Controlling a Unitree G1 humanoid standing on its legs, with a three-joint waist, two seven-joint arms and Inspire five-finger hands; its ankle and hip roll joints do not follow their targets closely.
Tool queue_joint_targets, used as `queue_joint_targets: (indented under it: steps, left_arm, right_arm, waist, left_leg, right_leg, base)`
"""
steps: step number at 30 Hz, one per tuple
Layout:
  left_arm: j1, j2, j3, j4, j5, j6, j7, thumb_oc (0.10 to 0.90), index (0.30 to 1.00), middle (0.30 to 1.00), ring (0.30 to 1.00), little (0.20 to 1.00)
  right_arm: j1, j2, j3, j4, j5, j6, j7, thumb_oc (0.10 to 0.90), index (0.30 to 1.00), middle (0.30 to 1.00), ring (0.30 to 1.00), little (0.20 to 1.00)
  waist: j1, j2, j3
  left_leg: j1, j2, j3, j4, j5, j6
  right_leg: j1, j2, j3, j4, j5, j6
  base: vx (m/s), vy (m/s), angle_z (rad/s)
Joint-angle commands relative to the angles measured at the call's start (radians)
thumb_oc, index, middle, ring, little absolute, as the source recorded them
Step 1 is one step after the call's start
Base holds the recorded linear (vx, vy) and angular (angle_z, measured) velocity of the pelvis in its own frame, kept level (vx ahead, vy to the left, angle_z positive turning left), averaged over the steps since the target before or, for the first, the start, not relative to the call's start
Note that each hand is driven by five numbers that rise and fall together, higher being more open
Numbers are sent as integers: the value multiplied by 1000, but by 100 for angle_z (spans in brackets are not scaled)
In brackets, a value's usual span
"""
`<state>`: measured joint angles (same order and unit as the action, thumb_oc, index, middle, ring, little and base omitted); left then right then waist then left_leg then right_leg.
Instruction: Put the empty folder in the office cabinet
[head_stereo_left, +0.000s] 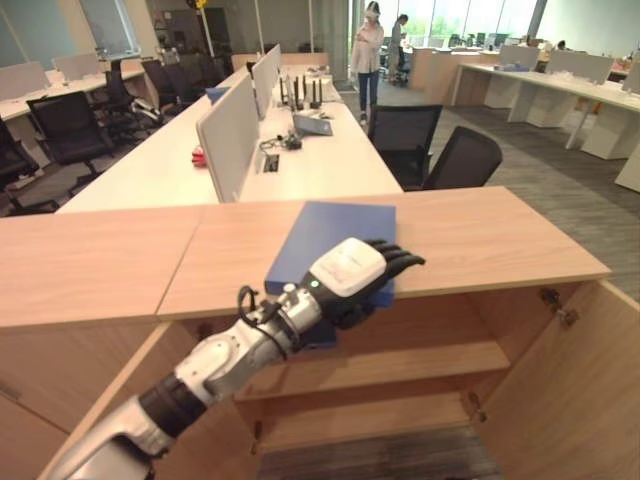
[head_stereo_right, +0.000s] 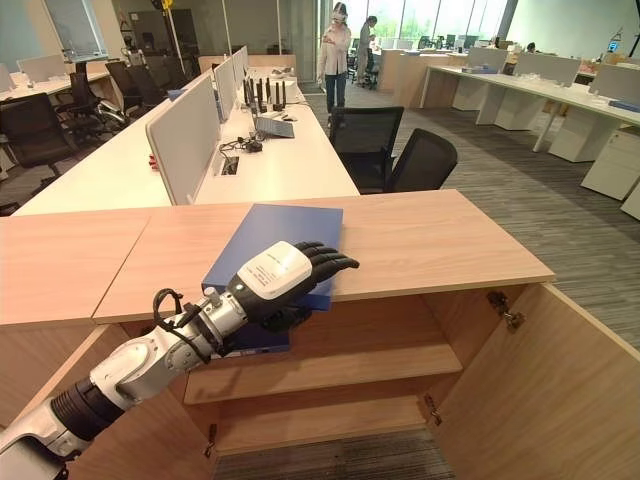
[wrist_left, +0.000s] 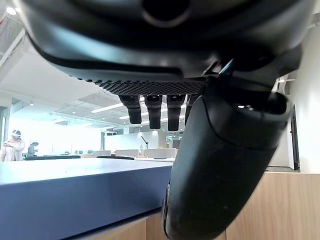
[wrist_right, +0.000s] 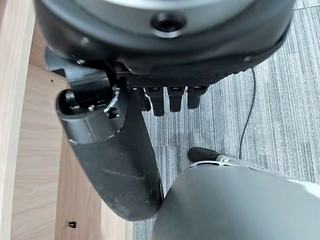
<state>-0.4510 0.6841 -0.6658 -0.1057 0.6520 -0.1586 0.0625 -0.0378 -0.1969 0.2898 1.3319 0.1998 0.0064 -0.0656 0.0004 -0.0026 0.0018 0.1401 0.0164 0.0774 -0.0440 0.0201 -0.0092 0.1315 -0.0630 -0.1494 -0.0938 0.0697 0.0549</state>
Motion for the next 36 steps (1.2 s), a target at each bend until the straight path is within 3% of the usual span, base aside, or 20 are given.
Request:
queue_joint_targets:
  steps: [1, 13, 20, 28, 29, 30, 31, 36]
  left_arm:
    - [-105, -23, 149, 23, -2, 9, 92, 800, 900, 900, 900, 900]
    - [-84, -23, 161, 73, 29, 28, 93, 800, 900, 900, 900, 900]
    - [-94, 2, 146, 136, 142, 48, 125, 800, 900, 900, 900, 900]
    - [-65, -23, 160, 209, 197, 83, 187, 800, 900, 900, 900, 900]
    - [-64, -28, 159, 218, 202, 85, 193, 759, 839, 839, 839, 839]
    - [-59, -34, 158, 229, 205, 88, 200, 552, 528, 528, 528, 528]
    - [-56, -37, 159, 239, 207, 93, 206, 400, 300, 300, 300, 300]
    - [-50, -57, 146, 285, 213, 101, 219, 400, 300, 300, 300, 300]
  right_arm:
    - [-19, -9, 7, 22, -11, -12, -11, 800, 900, 900, 900, 900]
    - [-13, -12, 0, 23, -17, -8, -9, 800, 900, 900, 900, 900]
    - [-12, -15, 1, 23, -24, -9, -14, 800, 900, 900, 900, 900]
    - [-11, -8, 3, 24, -32, -11, -29, 800, 900, 900, 900, 900]
    - [-11, -8, 4, 23, -33, -11, -31, 800, 900, 900, 900, 900]
    - [-12, -9, 5, 23, -35, -12, -34, 800, 900, 900, 900, 900]
    - [-13, -7, 6, 22, -38, -14, -35, 800, 900, 900, 900, 900]
    - [-19, -6, 10, 21, -42, -16, -44, 800, 900, 900, 900, 900]
  waist:
    - [-4, -63, -1]
    - [-7, -63, 3]
    - [-10, -63, 3]
    - [-9, -68, 3]
    - [-9, -67, 3]
    - [-9, -68, 2]
    - [-9, -68, 2]
    - [-11, -69, 1]
  left_leg:
    - [24, -46, -9, 185, -259, 24]
    - [27, -47, -7, 179, -258, 26]
    - [31, -48, -2, 174, -258, 27]
    - [31, -48, 1, 175, -259, 29]
    - [31, -48, 2, 175, -259, 29]
    - [32, -48, 2, 175, -260, 29]
    - [32, -47, 2, 175, -260, 29]
    - [35, -48, 3, 174, -259, 30]
  right_leg:
    - [12, 24, -38, 6, -49, 21]
    - [11, 25, -36, 6, -46, 21]
    - [10, 27, -32, 6, -45, 22]
    - [12, 27, -29, 6, -46, 21]
    - [12, 27, -28, 6, -46, 21]
    - [12, 27, -27, 6, -46, 21]
    - [12, 27, -27, 6, -46, 21]
    - [14, 27, -25, 6, -45, 20]
  base:
    - [0, 0, 0]
    - [0, 0, 0]
    - [0, 0, 0]
    - [0, 0, 0]
    - [0, 0, 0]
    - [0, 0, 0]
    - [0, 0, 0]
    - [1, -1, -2]
